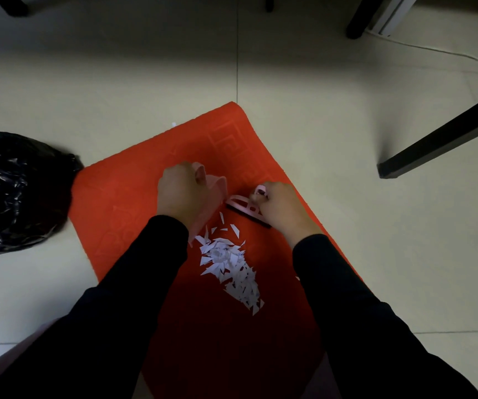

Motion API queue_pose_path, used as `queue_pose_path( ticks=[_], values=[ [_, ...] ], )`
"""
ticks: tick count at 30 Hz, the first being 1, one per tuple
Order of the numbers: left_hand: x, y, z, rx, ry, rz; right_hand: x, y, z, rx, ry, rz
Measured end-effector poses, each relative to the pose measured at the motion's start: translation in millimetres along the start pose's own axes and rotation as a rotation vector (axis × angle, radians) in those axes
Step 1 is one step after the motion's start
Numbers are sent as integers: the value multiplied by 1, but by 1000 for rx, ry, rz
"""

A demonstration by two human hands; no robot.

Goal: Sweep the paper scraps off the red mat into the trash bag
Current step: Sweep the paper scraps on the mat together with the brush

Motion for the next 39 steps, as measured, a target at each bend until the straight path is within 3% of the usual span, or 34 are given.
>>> queue_pose_path(
  ticks=[6,10,19,26,30,39],
  values=[
    [8,-19,-18,-17,164,-17,8,-9,-7,13,153,-63],
    [10,-29,-14,-36,181,-49,22,-19,2,-25,139,-55],
    [15,-37,-13,-101,202,-60,35,-28,34,-150,-206,-59],
    [16,-15,2,-177,125,-24,30,-26,-5,-188,-76,23],
    [35,-8,28,-72,62,-8,20,-20,-17,-121,10,29],
    [40,-1,35,87,11,10,17,-6,-10,-76,9,54]
  ],
)
Point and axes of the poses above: each hand's wrist, its own x-axis towards the middle knuckle, its own z-axis out of the palm, y = z × x, the point moved 8 cm from there along x, towards the middle knuckle, and after that the axes turned 15 degrees about -y, right-handed, at the moved point
